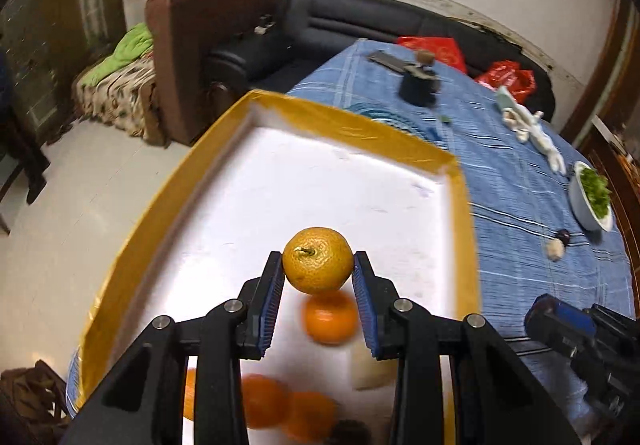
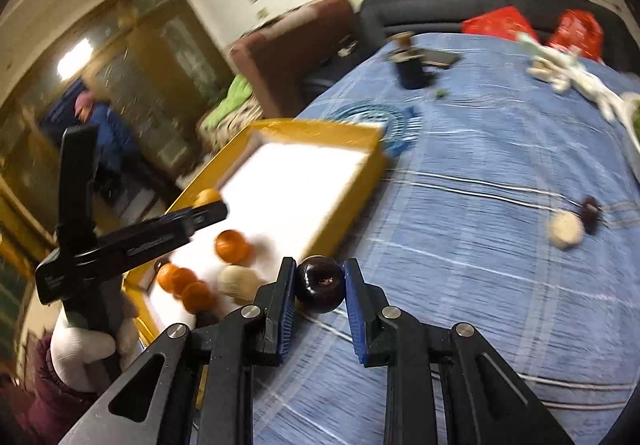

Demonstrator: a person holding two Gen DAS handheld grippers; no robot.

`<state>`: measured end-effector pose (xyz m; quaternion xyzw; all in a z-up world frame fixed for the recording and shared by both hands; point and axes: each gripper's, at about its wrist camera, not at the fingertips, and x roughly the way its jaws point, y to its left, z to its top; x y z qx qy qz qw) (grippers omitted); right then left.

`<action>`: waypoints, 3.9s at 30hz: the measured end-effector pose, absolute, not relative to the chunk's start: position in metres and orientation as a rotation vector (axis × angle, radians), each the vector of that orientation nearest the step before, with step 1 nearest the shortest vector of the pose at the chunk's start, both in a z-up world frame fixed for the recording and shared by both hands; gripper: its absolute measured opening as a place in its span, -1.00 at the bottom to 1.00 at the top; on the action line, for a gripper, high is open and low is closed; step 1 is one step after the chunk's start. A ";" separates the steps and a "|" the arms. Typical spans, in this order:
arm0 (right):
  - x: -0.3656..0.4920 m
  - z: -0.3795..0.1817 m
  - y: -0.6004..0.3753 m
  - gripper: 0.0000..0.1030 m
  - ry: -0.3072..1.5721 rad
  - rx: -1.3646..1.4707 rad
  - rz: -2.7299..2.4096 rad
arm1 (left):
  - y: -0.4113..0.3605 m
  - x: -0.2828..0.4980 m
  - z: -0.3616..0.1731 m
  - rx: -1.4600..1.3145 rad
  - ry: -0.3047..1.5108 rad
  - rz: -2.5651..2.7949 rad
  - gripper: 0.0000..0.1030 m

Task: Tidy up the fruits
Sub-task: 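Release the orange into the tray with the left tool while the right tool drops the plum there, then move both open tools back toward the yam slice and plum on the cloth, then grasp the round white yam slice with the left tool while the right tool grasps the last plum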

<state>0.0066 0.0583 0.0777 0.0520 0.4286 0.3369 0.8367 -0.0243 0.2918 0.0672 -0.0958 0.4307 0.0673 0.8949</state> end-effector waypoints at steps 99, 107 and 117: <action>0.000 0.030 -0.098 0.27 0.874 0.298 0.247 | 0.118 -0.104 0.075 -0.157 0.872 -0.152 0.57; 0.023 0.059 -0.120 0.27 0.831 0.234 0.260 | 0.123 -0.099 0.071 -0.181 0.878 -0.168 0.57; 0.080 0.064 -0.145 0.26 0.851 0.299 0.234 | 0.121 -0.093 0.067 -0.179 0.876 -0.208 0.57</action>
